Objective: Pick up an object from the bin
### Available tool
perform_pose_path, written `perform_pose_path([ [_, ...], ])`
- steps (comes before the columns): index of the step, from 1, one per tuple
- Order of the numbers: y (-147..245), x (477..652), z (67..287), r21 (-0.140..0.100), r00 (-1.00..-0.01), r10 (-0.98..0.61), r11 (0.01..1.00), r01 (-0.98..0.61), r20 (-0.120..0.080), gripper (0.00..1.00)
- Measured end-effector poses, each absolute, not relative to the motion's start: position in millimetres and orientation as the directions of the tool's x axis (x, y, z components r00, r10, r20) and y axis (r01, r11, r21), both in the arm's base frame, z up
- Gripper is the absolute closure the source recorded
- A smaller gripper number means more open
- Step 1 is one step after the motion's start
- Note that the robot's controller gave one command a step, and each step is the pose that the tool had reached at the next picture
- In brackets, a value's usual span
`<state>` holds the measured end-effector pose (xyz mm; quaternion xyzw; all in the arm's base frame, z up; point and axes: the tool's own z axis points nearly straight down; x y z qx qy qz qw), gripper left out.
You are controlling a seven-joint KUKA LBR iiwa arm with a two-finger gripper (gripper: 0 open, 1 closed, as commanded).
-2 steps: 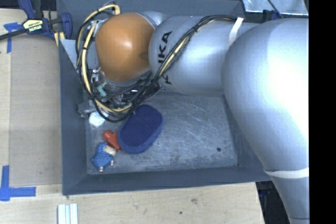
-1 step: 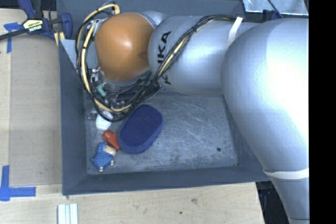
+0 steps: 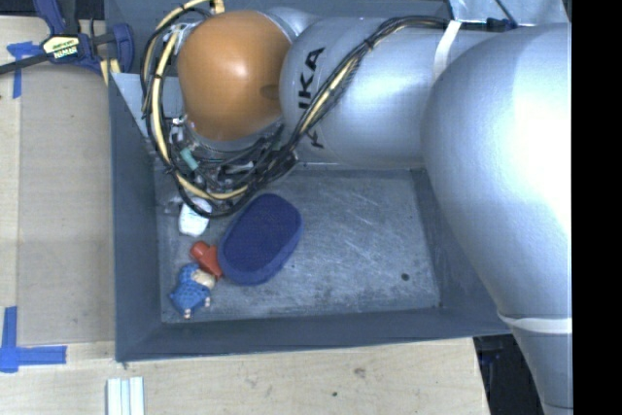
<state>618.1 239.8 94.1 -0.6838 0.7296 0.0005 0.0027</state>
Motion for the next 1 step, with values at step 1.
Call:
perform_pose_path([
  [1, 240.7, 620.7, 190.1, -0.011, -0.069, -0.998, 0.069, -0.998, -0.007, 1.0],
])
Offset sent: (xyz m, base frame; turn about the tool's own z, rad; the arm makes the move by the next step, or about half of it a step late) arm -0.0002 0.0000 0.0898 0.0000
